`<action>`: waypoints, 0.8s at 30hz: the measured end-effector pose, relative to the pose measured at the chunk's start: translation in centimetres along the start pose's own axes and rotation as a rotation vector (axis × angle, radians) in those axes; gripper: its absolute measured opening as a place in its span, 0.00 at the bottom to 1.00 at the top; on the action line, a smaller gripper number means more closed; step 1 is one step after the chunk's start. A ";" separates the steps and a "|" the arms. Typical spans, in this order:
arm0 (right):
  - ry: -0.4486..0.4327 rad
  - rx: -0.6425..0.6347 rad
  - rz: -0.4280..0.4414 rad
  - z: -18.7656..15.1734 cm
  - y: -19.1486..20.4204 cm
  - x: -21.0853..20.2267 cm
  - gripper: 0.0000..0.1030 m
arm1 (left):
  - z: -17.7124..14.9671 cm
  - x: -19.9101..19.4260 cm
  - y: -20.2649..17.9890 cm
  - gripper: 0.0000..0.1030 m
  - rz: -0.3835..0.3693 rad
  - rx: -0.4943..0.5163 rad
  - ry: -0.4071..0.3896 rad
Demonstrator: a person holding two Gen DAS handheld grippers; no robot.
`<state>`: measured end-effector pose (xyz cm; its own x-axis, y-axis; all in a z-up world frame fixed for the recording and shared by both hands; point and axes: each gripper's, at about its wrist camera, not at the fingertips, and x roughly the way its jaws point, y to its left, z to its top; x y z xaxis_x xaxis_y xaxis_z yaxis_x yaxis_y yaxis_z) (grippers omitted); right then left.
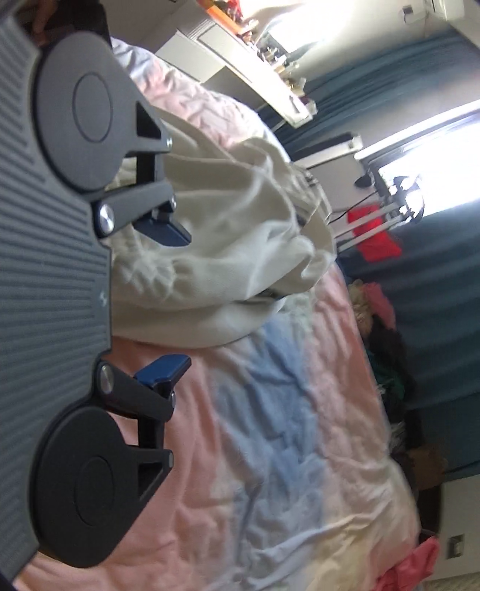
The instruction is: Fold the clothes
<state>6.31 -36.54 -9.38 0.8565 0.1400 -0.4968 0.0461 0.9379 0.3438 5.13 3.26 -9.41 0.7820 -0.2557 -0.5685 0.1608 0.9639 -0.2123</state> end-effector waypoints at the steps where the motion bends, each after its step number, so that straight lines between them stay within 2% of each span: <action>1: -0.031 -0.026 0.004 0.0 0.6 -0.3 0.65 | -0.1 -0.5 -1.1 0.13 -0.006 0.060 -0.033; 3: -0.102 -0.093 0.003 0.0 2.1 -1.1 0.67 | -0.5 -1.1 -3.3 0.13 -0.040 0.183 -0.070; 5: -0.116 -0.151 0.049 -0.2 3.3 -0.9 0.67 | -1.2 -0.8 -5.1 0.13 -0.079 0.271 -0.065; 7: -0.082 -0.169 0.105 -0.4 4.1 0.1 0.66 | -1.7 -0.1 -6.3 0.15 -0.114 0.307 -0.037; 10: 0.038 -0.186 0.124 -1.0 4.8 2.9 0.64 | -1.6 1.3 -6.3 0.21 -0.155 0.265 0.028; 12: 0.105 -0.213 0.070 -1.6 4.8 4.8 0.59 | -1.3 1.6 -5.4 0.29 -0.176 0.202 0.044; 16: 0.204 -0.233 -0.032 -2.6 4.1 7.5 0.46 | -0.6 1.1 -3.1 0.58 -0.218 0.051 0.048; 17: 0.218 -0.221 -0.041 -2.8 3.7 7.8 0.45 | -0.4 0.9 -2.4 0.64 -0.229 0.011 0.046; 19: 0.230 -0.209 -0.053 -3.0 3.0 8.1 0.45 | -0.1 0.5 -0.6 0.69 -0.244 -0.111 0.039; 24: 0.229 -0.197 -0.059 -3.2 2.7 7.9 0.45 | -0.3 0.5 6.1 0.71 -0.293 -0.564 0.038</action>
<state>11.55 -31.89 -14.90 0.7159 0.1301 -0.6860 -0.0275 0.9870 0.1585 6.34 8.99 -11.24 0.7301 -0.5150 -0.4491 0.0144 0.6687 -0.7434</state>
